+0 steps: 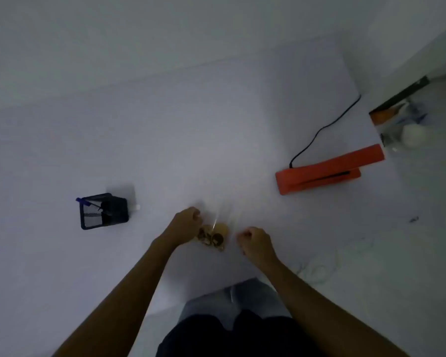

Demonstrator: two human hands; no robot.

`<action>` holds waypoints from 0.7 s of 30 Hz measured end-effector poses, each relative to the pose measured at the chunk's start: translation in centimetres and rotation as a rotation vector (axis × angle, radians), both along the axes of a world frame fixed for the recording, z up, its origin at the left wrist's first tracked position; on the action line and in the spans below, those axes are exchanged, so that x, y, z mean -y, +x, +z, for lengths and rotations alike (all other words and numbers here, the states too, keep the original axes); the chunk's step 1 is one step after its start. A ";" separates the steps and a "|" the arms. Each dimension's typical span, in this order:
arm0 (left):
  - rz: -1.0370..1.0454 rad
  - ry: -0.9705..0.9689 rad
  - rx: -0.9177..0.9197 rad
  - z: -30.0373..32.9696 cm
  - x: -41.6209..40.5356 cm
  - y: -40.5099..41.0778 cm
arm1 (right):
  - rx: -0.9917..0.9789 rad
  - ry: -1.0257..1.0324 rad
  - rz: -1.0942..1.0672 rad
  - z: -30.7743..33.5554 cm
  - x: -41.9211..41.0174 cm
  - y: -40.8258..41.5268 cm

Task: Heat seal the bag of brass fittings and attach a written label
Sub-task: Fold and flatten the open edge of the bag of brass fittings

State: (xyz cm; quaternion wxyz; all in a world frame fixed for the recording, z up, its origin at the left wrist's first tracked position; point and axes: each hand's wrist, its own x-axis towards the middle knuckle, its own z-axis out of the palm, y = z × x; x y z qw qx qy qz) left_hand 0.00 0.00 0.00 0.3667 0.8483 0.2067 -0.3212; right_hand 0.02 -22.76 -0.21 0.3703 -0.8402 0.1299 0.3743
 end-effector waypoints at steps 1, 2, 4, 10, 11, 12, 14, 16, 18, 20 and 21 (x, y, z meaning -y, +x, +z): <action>-0.015 -0.001 -0.004 0.0 0.2 -0.2 | -0.020 -0.011 -0.018 -0.2 -0.2 -0.2; -0.018 0.003 0.012 -0.1 0.3 -0.3 | -0.039 -0.001 -0.040 -0.3 -0.4 -0.2; -0.001 -0.021 0.036 -0.4 0.6 -1.0 | -0.041 0.078 -0.070 -0.4 -1.2 -0.6; 0.078 -0.130 0.265 0.6 -0.8 -2.1 | 0.227 0.206 -0.036 -0.4 -2.5 0.1; 0.087 -0.163 0.300 1.1 -1.1 -2.4 | 0.272 0.222 -0.053 -0.1 -2.5 0.0; 0.088 -0.188 0.323 1.5 -1.4 -2.7 | 0.313 0.236 -0.073 0.2 -2.4 -0.2; 0.080 -0.225 0.356 1.7 -2.1 -3.4 | 0.382 0.254 -0.086 0.1 -2.2 -0.5; 0.094 -0.241 0.381 1.5 -2.6 -3.8 | 0.437 0.256 -0.048 0.0 -2.3 -0.5; 0.118 -0.250 0.385 0.9 -2.8 -3.9 | 0.482 0.260 -0.023 -0.1 -2.9 -0.3; 0.117 -0.280 0.372 0.7 -3.0 -3.9 | 0.532 0.272 -0.016 -0.1 -3.5 0.1; 0.111 -0.296 0.361 0.5 -3.0 -3.8 | 0.550 0.277 -0.010 0.0 -3.8 0.2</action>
